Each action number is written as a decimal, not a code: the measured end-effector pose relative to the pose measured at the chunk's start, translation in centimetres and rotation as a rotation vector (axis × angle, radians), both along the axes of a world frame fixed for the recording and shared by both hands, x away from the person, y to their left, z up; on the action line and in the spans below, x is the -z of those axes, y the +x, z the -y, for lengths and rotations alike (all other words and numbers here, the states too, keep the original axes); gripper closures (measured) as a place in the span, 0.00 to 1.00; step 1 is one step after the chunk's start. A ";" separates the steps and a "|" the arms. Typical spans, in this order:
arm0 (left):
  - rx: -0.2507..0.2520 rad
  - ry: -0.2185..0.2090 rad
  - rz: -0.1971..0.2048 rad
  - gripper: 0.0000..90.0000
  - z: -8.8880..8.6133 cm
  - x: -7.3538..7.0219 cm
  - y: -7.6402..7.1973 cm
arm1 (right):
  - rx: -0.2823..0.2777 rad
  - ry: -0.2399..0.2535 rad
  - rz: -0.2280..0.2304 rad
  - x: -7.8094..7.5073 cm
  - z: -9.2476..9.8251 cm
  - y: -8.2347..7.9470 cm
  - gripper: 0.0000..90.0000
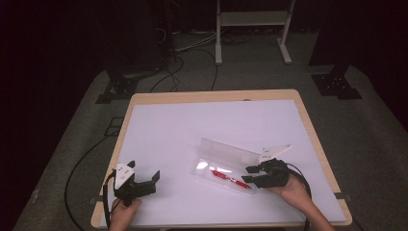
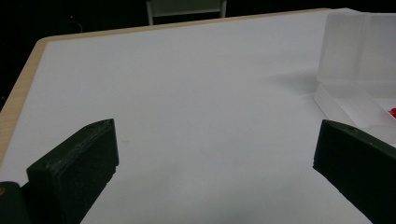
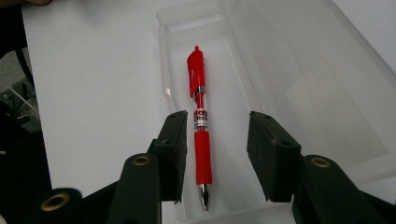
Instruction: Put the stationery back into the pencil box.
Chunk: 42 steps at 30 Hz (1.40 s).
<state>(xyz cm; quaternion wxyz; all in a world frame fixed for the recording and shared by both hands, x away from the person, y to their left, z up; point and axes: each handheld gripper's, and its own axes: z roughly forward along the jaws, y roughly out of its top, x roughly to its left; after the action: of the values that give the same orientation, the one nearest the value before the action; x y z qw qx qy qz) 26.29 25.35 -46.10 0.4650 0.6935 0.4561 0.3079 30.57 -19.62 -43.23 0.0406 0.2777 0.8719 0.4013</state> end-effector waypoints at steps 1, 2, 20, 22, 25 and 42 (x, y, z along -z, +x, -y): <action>-0.001 -0.003 -0.002 0.00 0.0 0.0 0.0 | 0.003 0.001 -0.002 0.0 0.1 0.0 0.63; -0.003 -0.005 -0.003 0.00 0.0 0.0 0.0 | 0.001 0.000 0.002 0.0 0.2 0.0 0.63; -0.002 -0.003 -0.003 0.00 -0.1 0.0 0.0 | 0.018 -0.002 0.009 -0.1 2.1 -0.7 0.63; -0.003 -0.004 -0.002 0.00 0.0 0.0 0.0 | 0.018 -0.002 0.006 -0.1 2.3 -0.8 0.63; -0.002 -0.002 -0.001 0.00 0.0 0.0 0.0 | 0.022 0.001 0.006 -0.1 2.6 -0.9 0.62; -0.002 -0.003 -0.003 0.00 0.0 0.0 0.0 | 0.060 0.015 0.001 0.0 4.7 -1.8 0.62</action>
<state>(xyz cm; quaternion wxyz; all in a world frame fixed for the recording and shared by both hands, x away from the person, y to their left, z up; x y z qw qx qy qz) 26.32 25.36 -46.10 0.4652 0.6927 0.4579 0.3067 28.72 -24.34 -43.21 0.0511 0.3038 0.8601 0.4066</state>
